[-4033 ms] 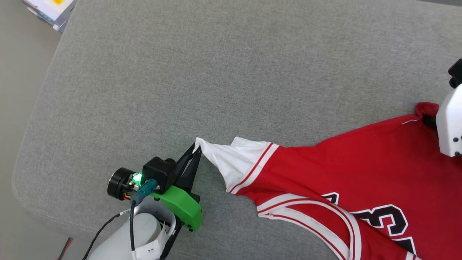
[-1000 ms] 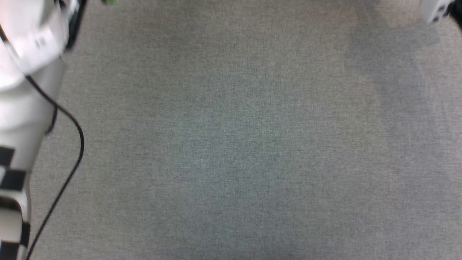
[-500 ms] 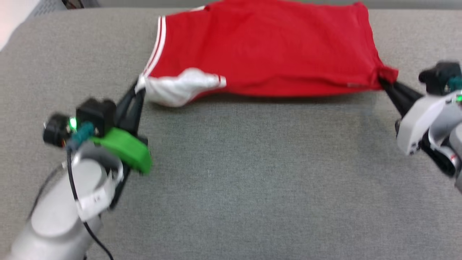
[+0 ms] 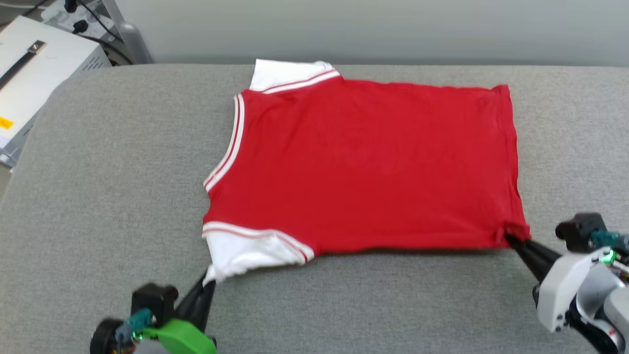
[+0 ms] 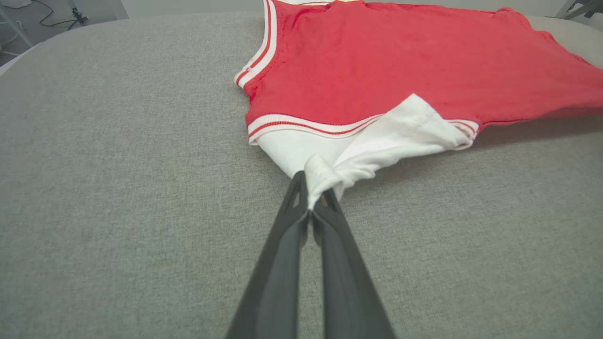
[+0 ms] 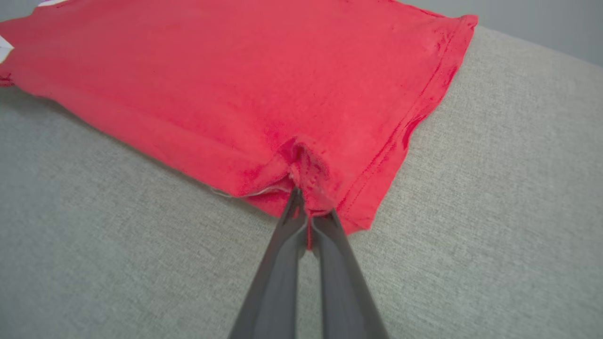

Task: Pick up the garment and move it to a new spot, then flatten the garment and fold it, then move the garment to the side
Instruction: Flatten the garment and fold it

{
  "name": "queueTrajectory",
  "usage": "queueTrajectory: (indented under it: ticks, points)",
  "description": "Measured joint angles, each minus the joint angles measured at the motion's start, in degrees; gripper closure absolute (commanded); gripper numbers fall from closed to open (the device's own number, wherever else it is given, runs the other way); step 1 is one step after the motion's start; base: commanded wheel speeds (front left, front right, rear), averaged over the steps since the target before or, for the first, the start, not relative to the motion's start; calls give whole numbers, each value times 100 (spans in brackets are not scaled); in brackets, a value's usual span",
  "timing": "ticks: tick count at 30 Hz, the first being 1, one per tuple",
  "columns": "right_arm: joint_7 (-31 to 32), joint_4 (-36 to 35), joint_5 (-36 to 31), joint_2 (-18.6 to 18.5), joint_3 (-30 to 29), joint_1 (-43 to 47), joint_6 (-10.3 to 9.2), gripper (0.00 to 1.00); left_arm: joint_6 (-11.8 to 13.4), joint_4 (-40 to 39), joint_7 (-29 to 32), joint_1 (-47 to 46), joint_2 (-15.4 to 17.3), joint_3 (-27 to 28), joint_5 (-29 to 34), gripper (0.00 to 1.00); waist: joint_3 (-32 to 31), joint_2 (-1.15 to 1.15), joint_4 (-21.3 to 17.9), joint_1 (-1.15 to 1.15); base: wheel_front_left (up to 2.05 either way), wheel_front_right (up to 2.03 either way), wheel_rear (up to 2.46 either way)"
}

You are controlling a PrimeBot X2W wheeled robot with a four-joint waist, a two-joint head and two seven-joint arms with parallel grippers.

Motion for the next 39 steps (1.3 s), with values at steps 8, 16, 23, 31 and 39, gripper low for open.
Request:
queueTrajectory:
  ticks: [8, 16, 23, 31, 39]
  points:
    - [287, -539, -142, -114, -639, 1148, 0, 100, 318, -478, 186, 874, 71, -140, -296, 100, -265, 0, -9, 0, 0, 0, 0]
    - [682, -1096, -230, -56, -1347, 2017, 1, 100, 447, -826, 360, 1124, 233, -219, -322, 100, -386, 0, 37, 0, 0, 0, 0]
    - [950, -1425, -379, 227, -1802, 2111, 1, 100, 240, -742, 506, 461, 289, -276, -46, 100, -298, 0, 54, 0, 0, 0, 0]
    - [1113, -1656, -469, 382, -2181, 1777, 0, 100, -283, -178, 680, -871, 286, -218, 203, 100, 15, 0, -39, 0, 0, 0, 0]
    - [1301, -1660, -456, 526, -2302, 1061, 0, 100, -706, 520, 756, -2033, 154, -185, 498, 100, 485, 0, -198, 0, 0, 0, 0]
